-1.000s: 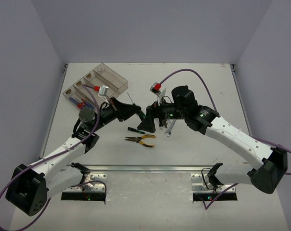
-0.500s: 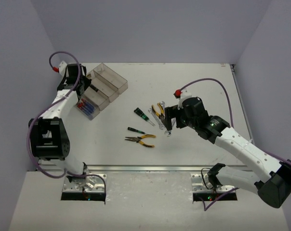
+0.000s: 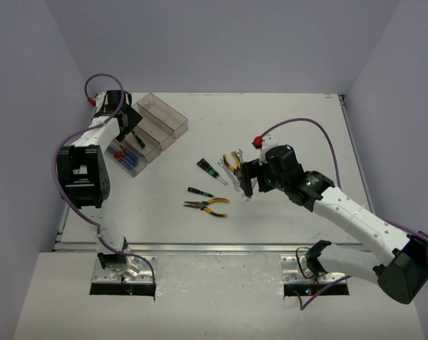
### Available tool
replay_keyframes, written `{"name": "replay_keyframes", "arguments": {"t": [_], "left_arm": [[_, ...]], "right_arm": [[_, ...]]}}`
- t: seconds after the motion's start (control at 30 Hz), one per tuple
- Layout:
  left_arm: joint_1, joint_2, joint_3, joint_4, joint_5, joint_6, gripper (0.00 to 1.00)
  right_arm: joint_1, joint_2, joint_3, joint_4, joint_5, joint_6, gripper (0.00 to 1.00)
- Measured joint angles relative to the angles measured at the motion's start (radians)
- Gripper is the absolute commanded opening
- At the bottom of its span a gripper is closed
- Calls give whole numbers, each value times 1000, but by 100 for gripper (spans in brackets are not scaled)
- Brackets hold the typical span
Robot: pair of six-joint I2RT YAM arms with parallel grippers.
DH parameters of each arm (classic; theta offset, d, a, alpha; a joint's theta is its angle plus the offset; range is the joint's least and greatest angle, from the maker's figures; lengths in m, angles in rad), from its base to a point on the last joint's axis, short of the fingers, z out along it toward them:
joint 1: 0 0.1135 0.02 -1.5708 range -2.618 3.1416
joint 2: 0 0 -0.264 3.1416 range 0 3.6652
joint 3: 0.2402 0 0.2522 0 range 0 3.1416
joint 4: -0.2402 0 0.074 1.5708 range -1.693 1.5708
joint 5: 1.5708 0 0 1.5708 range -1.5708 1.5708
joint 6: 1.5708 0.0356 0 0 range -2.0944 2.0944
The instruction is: Sort the tools into containers
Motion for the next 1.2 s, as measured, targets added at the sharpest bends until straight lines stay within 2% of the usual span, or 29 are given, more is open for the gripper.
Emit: {"name": "replay_keyframes", "arguments": {"t": [0.1,0.13,0.27,0.37,0.53,0.67,0.8,0.97,1.07,1.2], "left_arm": [[0,-4,0,-12,10,-7,89],[0,-11,-1,-17,15,-7,98],[-3,-152,-60,-43,66,-2,100],[-18,-388,-179,-21,126,22,100],[-99,-897,-405,20,264,108,100],[-135,-1131,-492,22,354,194,100],[-135,-1226,-610,7,377,269,100],[-135,-1226,-704,-49,391,319,100],[-135,-1200,-708,-53,402,333,100],[-135,-1221,-711,-55,413,340,100]], "right_arm": [[0,15,0,4,-6,-7,99],[0,23,0,6,-15,-12,99],[-1,113,6,32,-96,-42,96],[6,235,48,32,-157,-65,87],[73,500,196,30,-177,-137,71],[139,711,373,13,-163,-204,63],[174,897,564,-18,-159,-259,53],[178,1010,642,-44,-163,-294,49],[178,1047,666,-70,-160,-308,37],[178,1072,701,-75,-156,-328,12]]}}
